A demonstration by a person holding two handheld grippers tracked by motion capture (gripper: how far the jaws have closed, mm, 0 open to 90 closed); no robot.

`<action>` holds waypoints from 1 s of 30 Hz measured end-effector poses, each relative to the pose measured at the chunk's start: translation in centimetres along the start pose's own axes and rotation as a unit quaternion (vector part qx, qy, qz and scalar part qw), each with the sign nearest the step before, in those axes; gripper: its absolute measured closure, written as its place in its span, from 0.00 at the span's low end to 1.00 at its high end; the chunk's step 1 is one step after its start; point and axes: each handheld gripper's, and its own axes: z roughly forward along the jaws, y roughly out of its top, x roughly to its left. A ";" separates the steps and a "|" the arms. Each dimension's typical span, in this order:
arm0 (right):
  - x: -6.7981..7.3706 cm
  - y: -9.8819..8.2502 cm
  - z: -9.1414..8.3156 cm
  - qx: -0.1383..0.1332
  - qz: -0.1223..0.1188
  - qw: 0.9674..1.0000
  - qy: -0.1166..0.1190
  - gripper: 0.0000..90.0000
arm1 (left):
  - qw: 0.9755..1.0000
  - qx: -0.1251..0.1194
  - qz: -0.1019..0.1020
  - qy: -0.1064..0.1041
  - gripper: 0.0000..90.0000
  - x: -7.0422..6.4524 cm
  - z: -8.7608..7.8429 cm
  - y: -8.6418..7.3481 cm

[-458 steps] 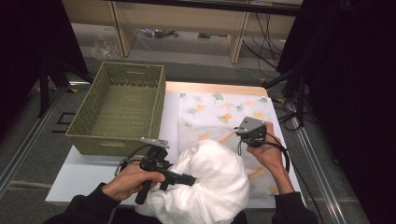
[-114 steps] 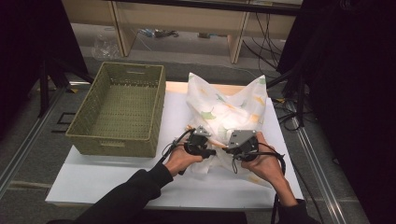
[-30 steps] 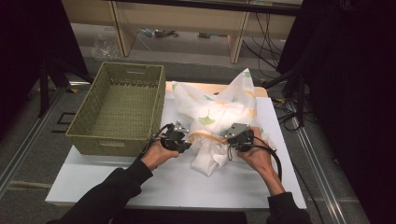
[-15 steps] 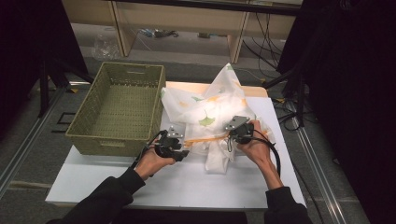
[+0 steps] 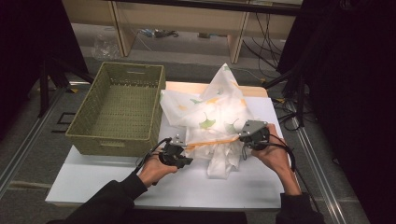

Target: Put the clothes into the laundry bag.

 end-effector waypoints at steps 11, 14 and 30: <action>3.2 1.5 3.2 0.013 -0.033 0.991 0.125 1.00 | 0.998 -0.034 -0.040 -0.035 0.98 0.3 -2.9 0.4; 2.9 2.2 5.2 0.011 -0.021 0.994 0.109 1.00 | 0.998 -0.023 -0.039 -0.036 0.98 0.4 -2.8 -0.4; -0.3 5.6 10.1 -0.038 0.058 0.997 -0.018 1.00 | 0.998 0.003 0.023 -0.051 0.98 -1.8 -5.3 -2.7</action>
